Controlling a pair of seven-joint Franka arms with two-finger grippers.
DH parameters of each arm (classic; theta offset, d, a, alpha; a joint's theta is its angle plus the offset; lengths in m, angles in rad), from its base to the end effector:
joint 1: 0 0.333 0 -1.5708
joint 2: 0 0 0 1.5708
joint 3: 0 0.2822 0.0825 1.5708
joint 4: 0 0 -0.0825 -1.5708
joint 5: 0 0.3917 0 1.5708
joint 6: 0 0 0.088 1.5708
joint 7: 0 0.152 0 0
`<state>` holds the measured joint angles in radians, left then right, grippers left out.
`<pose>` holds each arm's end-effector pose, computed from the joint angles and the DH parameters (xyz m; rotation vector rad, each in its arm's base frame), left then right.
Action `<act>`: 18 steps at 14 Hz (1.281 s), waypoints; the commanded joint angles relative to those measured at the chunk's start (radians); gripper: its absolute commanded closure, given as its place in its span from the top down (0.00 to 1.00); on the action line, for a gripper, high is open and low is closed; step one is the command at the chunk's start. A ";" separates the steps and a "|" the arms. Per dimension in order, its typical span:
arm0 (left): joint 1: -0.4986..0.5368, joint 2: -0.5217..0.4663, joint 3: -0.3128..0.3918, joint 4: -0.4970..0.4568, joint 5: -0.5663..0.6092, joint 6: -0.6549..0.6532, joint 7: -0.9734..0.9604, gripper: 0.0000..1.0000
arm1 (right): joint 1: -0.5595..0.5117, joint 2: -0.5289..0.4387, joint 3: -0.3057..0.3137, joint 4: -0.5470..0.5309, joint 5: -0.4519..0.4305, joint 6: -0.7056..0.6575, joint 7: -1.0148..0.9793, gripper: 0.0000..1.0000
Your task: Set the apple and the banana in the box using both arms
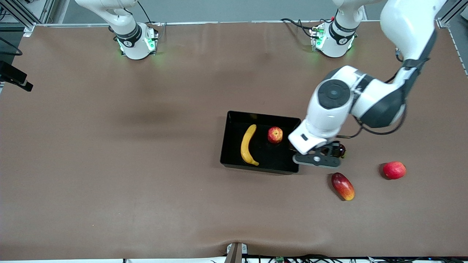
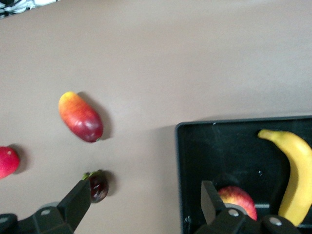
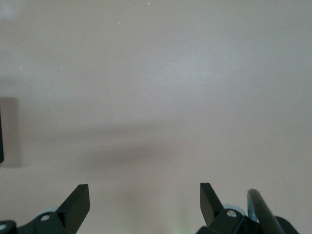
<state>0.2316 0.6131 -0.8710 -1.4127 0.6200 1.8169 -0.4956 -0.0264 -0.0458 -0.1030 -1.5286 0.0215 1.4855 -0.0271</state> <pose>0.6344 -0.2683 0.3617 -3.0057 0.3012 -0.1284 0.5367 -0.0675 0.5834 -3.1118 0.1563 -0.0070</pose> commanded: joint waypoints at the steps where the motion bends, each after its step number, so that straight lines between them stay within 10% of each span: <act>1: 0.058 -0.047 -0.010 0.021 -0.042 -0.089 0.067 1.00 | -0.020 0.006 0.012 0.018 0.001 -0.014 -0.004 1.00; 12: 0.114 -0.239 0.069 0.014 -0.119 -0.184 0.127 1.00 | -0.018 0.006 0.012 0.019 0.001 -0.011 -0.002 1.00; 18: -0.153 -0.386 0.498 0.000 -0.373 -0.192 0.265 1.00 | -0.018 0.006 0.011 0.019 0.001 -0.013 -0.002 1.00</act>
<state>0.1311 0.2795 -0.4564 -1.3820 0.2984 1.6339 -0.2580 -0.0264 -0.0457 -0.1033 -1.5286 0.0215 1.4851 -0.0271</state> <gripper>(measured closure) 0.000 0.000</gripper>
